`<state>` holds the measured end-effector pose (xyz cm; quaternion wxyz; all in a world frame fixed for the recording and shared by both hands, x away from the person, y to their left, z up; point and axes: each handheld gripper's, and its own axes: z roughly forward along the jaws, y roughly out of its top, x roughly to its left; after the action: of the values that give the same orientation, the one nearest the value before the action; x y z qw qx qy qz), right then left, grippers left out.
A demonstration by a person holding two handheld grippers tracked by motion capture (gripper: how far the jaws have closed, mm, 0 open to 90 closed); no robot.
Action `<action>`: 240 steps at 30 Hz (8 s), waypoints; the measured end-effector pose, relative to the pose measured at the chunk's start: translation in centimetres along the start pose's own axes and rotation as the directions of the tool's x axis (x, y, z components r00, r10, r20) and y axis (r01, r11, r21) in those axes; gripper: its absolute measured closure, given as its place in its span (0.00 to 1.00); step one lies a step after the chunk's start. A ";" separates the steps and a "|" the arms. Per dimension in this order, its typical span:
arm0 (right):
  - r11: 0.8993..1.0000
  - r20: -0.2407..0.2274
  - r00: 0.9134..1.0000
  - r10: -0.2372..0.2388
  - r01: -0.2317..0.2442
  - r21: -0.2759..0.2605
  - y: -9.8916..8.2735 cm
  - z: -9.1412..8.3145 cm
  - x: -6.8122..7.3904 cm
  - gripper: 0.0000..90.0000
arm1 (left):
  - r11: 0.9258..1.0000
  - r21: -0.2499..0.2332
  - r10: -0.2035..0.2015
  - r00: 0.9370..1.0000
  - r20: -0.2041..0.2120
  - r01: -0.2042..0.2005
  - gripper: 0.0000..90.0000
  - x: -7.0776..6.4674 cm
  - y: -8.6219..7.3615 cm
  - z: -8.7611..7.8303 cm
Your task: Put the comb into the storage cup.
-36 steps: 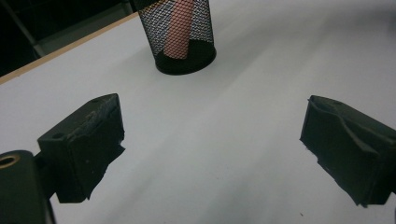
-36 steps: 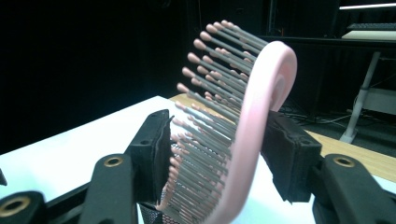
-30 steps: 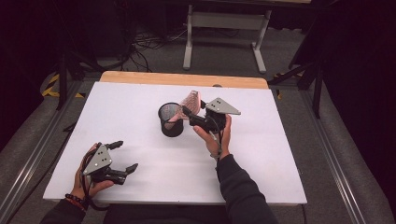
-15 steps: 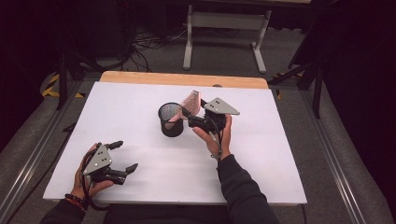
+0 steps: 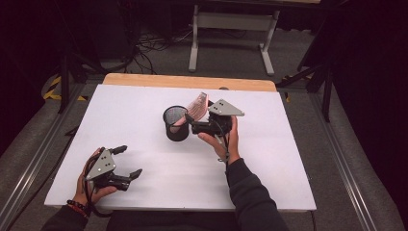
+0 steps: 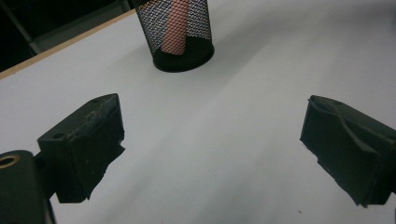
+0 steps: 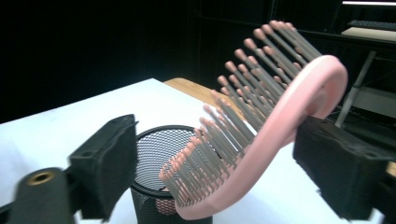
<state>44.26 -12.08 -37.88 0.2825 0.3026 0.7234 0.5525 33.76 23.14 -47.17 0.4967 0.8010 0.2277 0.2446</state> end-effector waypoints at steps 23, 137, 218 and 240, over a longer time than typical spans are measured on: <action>0.997 0.066 0.995 -0.071 0.071 0.007 0.7 -0.5 -0.2 0.07 | 1.000 -0.005 0.006 1.000 0.012 -0.005 0.07 -0.1 0.0 0.0; 0.948 0.147 0.937 -0.316 0.319 0.003 -0.4 -8.4 1.4 0.08 | 1.000 -0.002 0.014 1.000 -0.009 -0.014 0.07 0.1 0.1 -0.4; 0.945 0.141 0.936 -0.323 0.312 0.094 -10.1 -15.1 -1.2 0.06 | 1.000 0.005 0.006 1.000 -0.013 -0.005 0.07 0.1 0.1 -0.3; 0.946 0.080 0.949 -0.305 0.293 0.139 -12.0 -14.9 -1.8 0.06 | 1.000 -0.022 0.002 0.999 -0.052 -0.003 0.07 0.3 0.3 -1.0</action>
<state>32.81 -25.27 -45.95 0.3796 0.2339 0.7791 0.4407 33.40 23.87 -46.48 0.4992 0.7891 0.2368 0.2683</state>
